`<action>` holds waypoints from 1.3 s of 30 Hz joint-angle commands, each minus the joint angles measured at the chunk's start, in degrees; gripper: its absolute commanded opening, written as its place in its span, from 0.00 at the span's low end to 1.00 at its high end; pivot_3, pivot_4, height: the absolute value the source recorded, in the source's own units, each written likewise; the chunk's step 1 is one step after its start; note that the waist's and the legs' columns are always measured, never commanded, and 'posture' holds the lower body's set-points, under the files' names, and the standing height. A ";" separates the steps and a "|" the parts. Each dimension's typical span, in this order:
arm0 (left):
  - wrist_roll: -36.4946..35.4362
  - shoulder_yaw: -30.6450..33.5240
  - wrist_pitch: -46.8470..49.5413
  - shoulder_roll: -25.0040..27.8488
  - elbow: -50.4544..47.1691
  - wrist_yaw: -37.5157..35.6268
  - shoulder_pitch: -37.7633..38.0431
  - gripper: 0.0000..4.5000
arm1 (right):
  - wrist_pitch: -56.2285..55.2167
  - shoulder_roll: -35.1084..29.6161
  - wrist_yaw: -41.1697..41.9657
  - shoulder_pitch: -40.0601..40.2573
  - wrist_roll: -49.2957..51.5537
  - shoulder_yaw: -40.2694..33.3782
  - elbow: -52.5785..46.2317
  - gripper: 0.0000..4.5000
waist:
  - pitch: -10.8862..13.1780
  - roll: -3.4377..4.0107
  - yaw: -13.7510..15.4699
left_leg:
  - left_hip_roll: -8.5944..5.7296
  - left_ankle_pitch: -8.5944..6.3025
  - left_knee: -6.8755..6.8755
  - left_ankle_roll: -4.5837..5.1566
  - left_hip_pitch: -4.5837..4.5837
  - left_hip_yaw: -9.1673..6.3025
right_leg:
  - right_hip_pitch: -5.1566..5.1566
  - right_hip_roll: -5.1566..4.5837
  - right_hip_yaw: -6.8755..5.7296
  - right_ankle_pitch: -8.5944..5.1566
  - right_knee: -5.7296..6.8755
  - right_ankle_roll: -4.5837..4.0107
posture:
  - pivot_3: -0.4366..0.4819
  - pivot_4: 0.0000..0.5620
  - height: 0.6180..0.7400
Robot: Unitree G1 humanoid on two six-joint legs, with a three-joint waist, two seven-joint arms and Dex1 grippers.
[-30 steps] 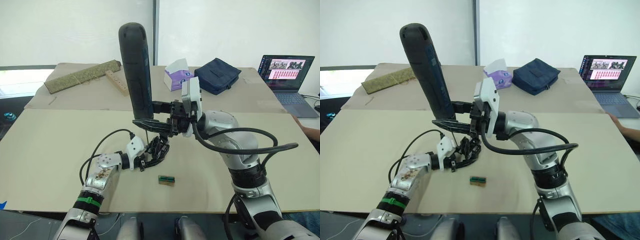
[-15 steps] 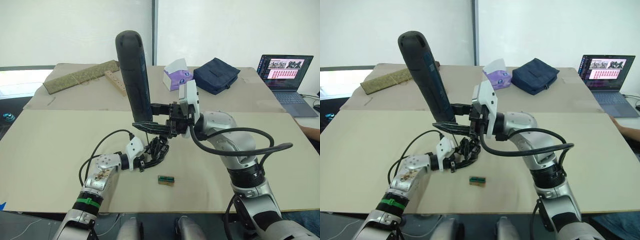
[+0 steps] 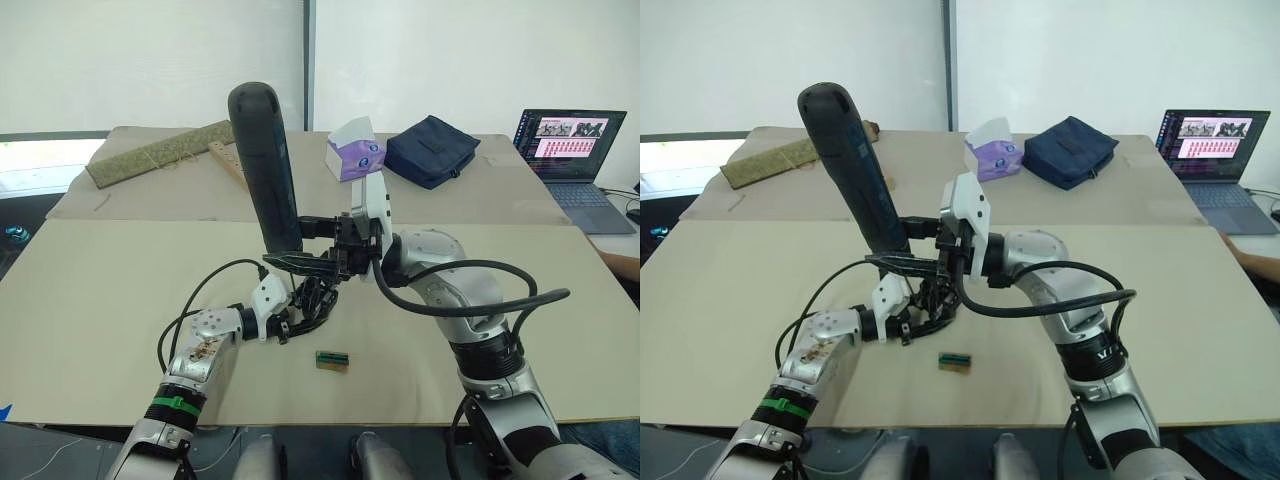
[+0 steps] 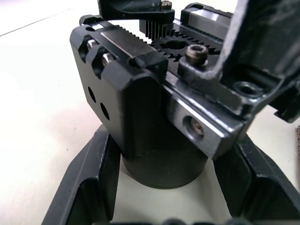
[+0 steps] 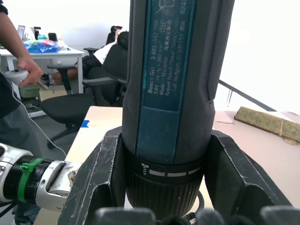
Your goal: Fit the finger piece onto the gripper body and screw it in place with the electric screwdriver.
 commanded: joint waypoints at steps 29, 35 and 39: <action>-0.39 -1.37 1.55 0.14 -0.33 -1.22 1.22 0.51 | -0.52 -0.25 -0.83 -0.89 0.95 -0.64 -2.85 0.43 | 0.00 0.00 -0.02 | 0.00 0.00 0.00 0.00 0.00 0.00 | 0.00 0.00 0.00 0.00 0.00 0.00 | 0.48 0.27 1.00; -0.48 -1.39 1.78 0.33 -0.66 -1.38 1.40 0.51 | -0.49 -0.49 -1.01 -0.60 0.77 -0.54 -2.92 0.43 | 0.00 0.00 -0.03 | 0.00 0.00 0.00 0.00 0.00 0.00 | 0.00 0.00 0.00 0.00 0.00 0.00 | 0.48 0.27 1.00; -0.57 -1.40 1.84 0.43 -0.79 -1.48 1.49 0.51 | -0.59 -0.60 -1.18 -0.51 0.69 -0.39 -2.88 0.43 | 0.00 0.00 -0.09 | 0.01 0.00 -0.01 0.00 0.00 0.00 | -0.01 0.00 0.00 0.00 0.00 0.00 | 0.48 0.27 1.00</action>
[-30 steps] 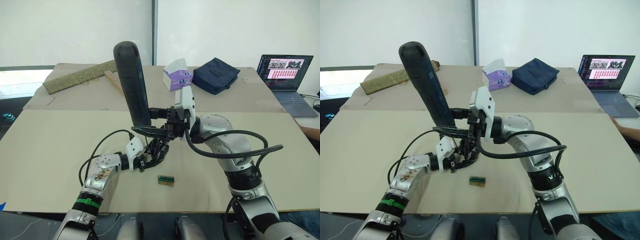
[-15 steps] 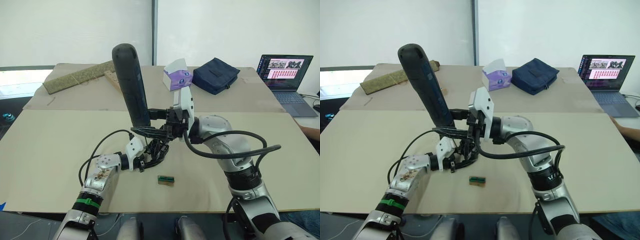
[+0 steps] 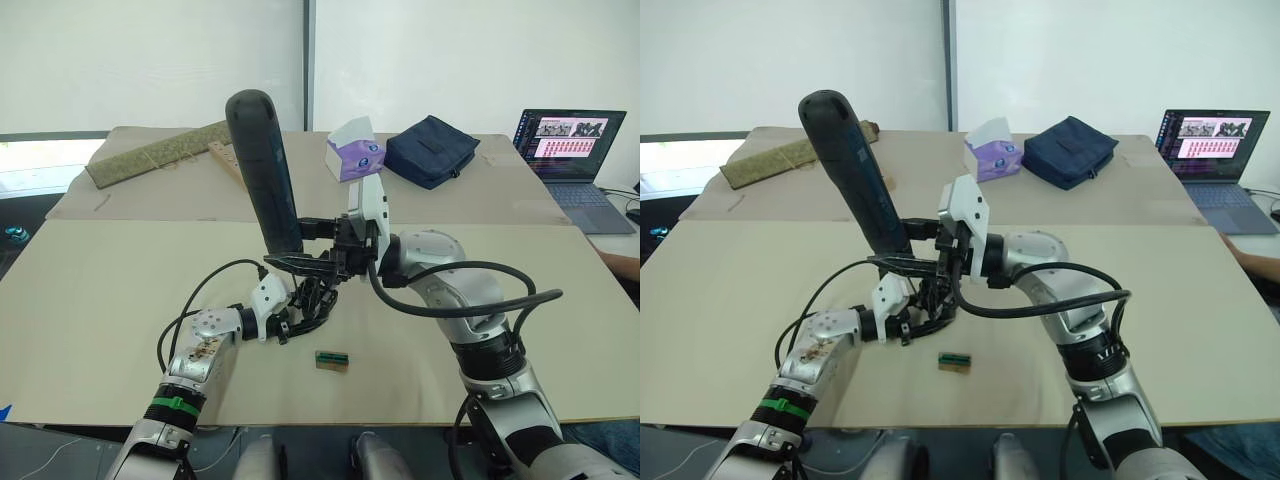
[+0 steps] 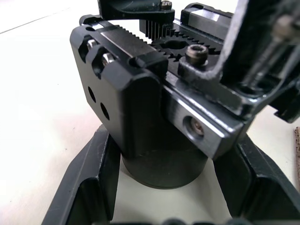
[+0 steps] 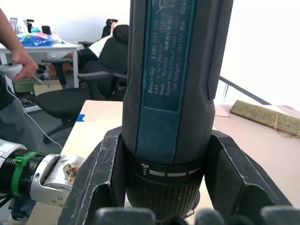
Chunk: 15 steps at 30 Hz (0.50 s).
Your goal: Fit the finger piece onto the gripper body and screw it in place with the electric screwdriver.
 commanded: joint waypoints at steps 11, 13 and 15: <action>-0.53 -1.52 1.15 0.11 -0.27 -1.34 1.44 0.51 | -0.72 0.32 -0.25 -0.25 1.02 -0.97 -2.73 0.43 | 0.00 0.00 -0.02 | 0.00 0.00 -0.01 0.00 0.00 0.00 | 0.00 0.00 0.00 0.00 0.00 0.00 | 0.48 0.27 1.00; -0.53 -1.52 1.17 0.11 -0.30 -1.31 1.49 0.51 | -0.55 0.44 -0.26 -0.26 1.26 -1.03 -2.78 0.43 | 0.00 0.00 -0.03 | 0.00 0.00 -0.01 0.00 0.00 0.00 | 0.00 0.00 0.00 0.00 0.00 0.00 | 0.48 0.27 1.00; -0.52 -1.53 1.18 0.13 -0.36 -1.30 1.56 0.51 | -0.45 0.64 -0.32 -0.38 1.51 -1.11 -2.79 0.43 | 0.00 0.00 -0.03 | 0.00 0.00 -0.01 0.00 0.00 0.00 | 0.00 0.00 0.00 0.00 0.00 0.00 | 0.48 0.27 1.00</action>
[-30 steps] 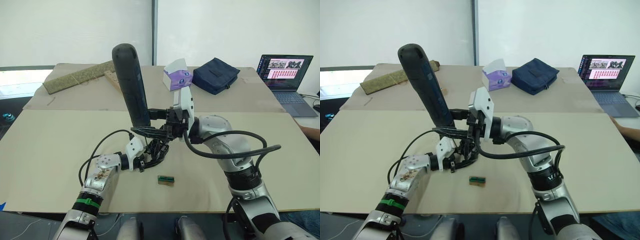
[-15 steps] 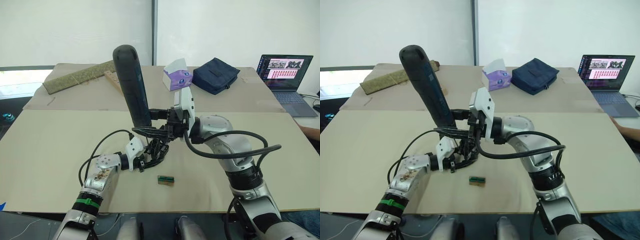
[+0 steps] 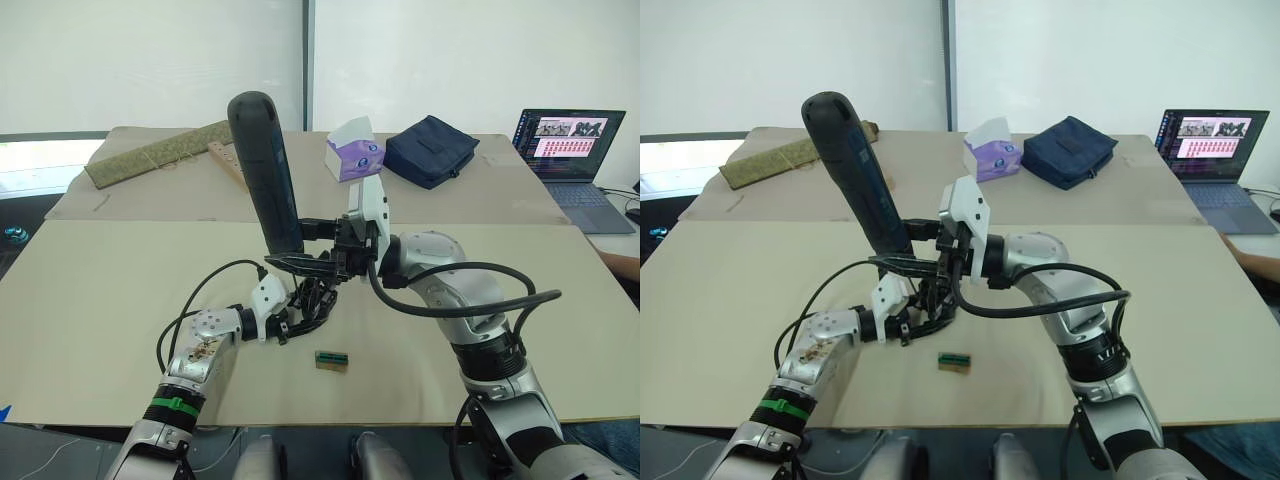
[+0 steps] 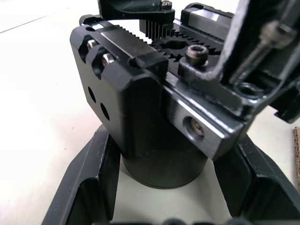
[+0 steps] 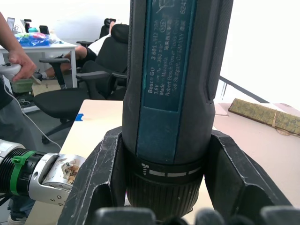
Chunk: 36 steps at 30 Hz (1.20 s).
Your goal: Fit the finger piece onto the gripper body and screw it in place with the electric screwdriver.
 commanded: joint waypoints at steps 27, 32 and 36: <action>-0.29 -1.70 1.38 -0.33 -0.21 -1.13 1.69 0.51 | 0.21 1.38 -0.53 -1.05 1.41 -1.91 -2.07 0.43 | 0.00 0.00 0.01 | 0.00 0.00 0.00 0.00 0.00 0.00 | 0.00 0.00 0.00 0.00 0.00 0.00 | 0.48 0.27 1.00; -0.30 -1.67 1.38 -0.33 -0.21 -1.14 1.77 0.51 | -0.29 1.19 -0.40 -0.68 0.80 -1.71 -1.92 0.43 | 0.00 0.00 0.01 | 0.00 0.00 0.00 0.00 0.00 0.00 | 0.00 0.00 0.00 0.00 0.00 0.00 | 0.48 0.27 1.00; -0.31 -1.66 1.41 -0.38 -0.19 -1.12 1.75 0.51 | -0.57 0.87 -0.11 -0.80 0.47 -1.63 -1.88 0.43 | 0.00 0.00 0.01 | 0.00 0.00 0.00 0.00 0.00 0.00 | 0.00 0.00 0.00 0.00 0.00 0.00 | 0.48 0.27 1.00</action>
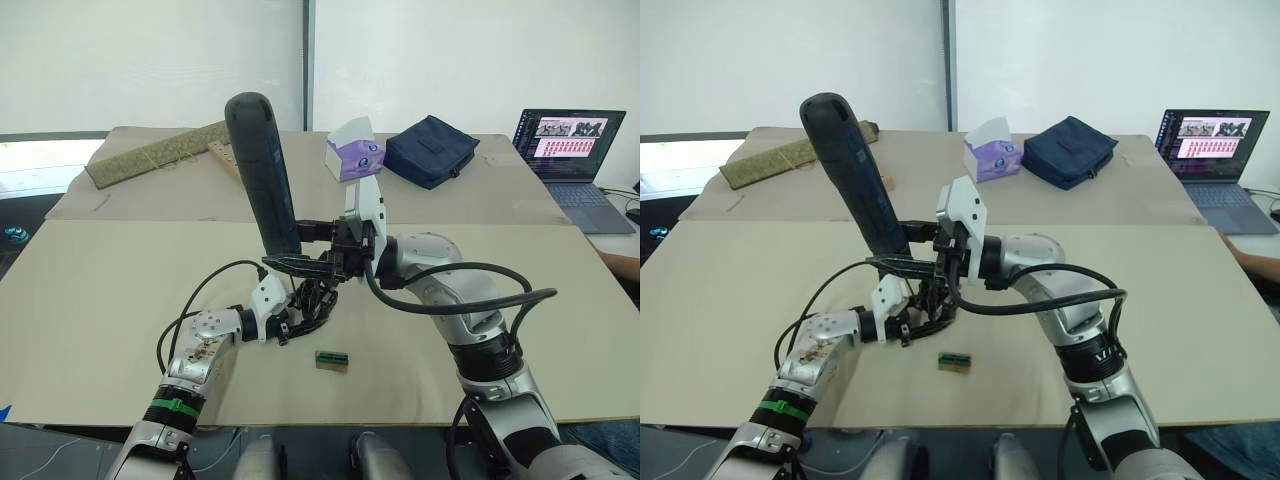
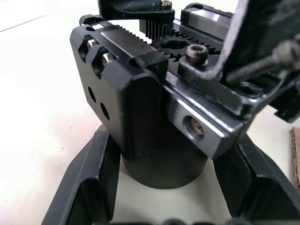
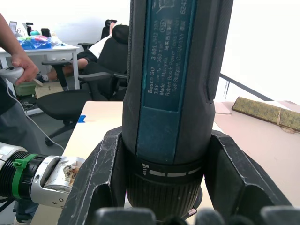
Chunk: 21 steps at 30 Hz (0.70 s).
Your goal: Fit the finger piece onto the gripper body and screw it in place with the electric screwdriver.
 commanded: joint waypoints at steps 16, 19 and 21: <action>-0.30 -1.61 0.74 -0.42 0.61 -1.19 1.33 0.51 | -2.66 -0.27 0.23 -1.68 0.09 -1.92 -1.64 0.43 | 0.00 0.00 0.02 | 0.00 0.00 0.00 0.00 0.00 0.00 | 0.00 0.00 0.00 0.00 0.00 0.00 | 0.48 0.27 1.00; -0.29 -1.61 0.68 -0.44 0.68 -1.19 1.30 0.51 | -2.78 -0.24 0.21 -1.81 0.08 -1.98 -1.58 0.43 | 0.00 0.00 0.03 | 0.00 0.00 0.00 0.00 0.00 0.00 | 0.00 0.00 0.00 0.00 0.00 0.00 | 0.48 0.27 1.00; -0.29 -1.60 0.66 -0.45 0.73 -1.21 1.28 0.51 | -2.86 -0.20 0.19 -1.89 0.09 -2.04 -1.53 0.43 | 0.00 0.00 0.03 | 0.00 0.00 0.00 0.00 0.00 0.00 | 0.00 0.00 0.00 0.00 0.00 0.00 | 0.48 0.27 1.00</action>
